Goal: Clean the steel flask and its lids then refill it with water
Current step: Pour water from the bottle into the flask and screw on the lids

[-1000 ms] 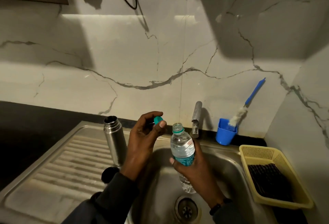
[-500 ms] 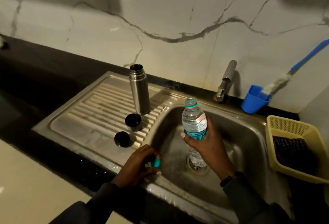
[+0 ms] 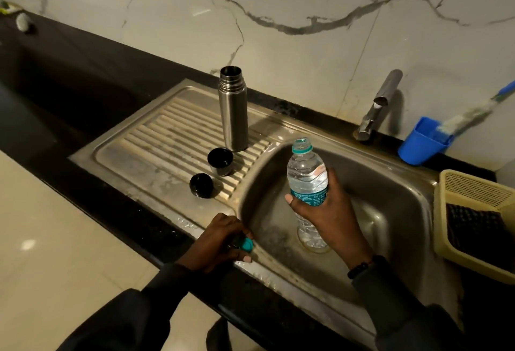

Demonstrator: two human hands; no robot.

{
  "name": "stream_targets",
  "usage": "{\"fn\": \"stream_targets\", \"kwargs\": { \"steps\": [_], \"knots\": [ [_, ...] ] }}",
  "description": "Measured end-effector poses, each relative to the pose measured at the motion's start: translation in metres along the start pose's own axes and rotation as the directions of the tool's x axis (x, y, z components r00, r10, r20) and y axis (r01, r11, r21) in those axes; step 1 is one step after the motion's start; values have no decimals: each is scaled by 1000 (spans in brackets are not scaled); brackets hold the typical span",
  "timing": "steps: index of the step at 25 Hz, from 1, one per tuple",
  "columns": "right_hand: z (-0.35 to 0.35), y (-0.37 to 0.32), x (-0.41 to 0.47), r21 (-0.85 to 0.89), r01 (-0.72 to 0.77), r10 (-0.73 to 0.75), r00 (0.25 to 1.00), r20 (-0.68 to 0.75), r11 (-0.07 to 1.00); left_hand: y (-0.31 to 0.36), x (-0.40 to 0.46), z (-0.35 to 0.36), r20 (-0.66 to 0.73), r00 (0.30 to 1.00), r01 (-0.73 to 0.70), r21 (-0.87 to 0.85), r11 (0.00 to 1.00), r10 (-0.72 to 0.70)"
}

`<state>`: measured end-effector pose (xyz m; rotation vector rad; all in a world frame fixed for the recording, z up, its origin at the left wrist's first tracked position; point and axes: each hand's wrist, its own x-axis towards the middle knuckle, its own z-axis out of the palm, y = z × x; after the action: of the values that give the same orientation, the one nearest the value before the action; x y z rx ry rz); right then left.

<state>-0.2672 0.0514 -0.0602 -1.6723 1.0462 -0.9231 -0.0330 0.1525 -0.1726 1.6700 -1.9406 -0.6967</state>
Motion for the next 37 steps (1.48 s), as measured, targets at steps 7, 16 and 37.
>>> {"fn": "stream_targets", "kwargs": {
  "steps": [7, 16, 37],
  "knots": [
    [-4, 0, 6, 0, -4, 4, 1000, 2, 1000, 1, 4, -4, 38, 999, 15, -6, 1000, -14],
    [-2, 2, 12, -12, -26, 27, 999, 26, 1000, 0, 7, -12, 76, 996, 42, -11, 999, -41],
    [0, -3, 25, 27, -23, 23, 1000, -10, 999, 44, 46, -76, -672, 702, 2, -329, 944, -236]
  ]
}}
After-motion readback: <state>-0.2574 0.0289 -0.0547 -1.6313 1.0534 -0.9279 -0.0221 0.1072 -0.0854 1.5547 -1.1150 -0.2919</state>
